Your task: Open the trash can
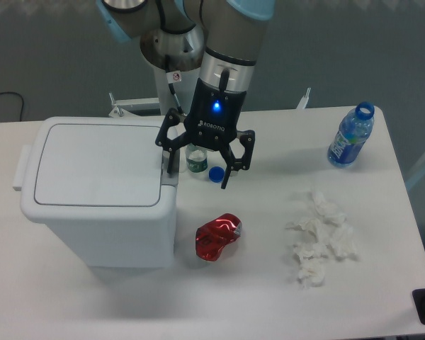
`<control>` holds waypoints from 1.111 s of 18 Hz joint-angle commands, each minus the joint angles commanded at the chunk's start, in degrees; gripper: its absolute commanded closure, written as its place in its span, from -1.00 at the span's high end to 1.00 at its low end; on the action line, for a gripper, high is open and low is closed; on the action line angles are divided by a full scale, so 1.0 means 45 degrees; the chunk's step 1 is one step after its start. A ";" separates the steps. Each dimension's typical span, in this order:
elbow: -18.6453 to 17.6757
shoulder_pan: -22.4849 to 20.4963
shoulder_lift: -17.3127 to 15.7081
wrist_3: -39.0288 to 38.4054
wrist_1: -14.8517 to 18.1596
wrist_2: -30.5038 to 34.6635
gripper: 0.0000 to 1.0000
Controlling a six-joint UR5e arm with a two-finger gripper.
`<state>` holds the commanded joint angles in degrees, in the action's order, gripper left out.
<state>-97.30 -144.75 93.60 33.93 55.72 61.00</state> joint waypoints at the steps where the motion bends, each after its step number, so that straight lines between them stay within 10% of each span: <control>1: 0.0000 -0.0020 0.0000 0.0000 0.0000 0.0000 1.00; 20: 0.1308 -0.0839 -0.0059 0.0000 0.0020 0.0000 1.00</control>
<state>-91.41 -148.53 93.34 33.93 55.81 61.00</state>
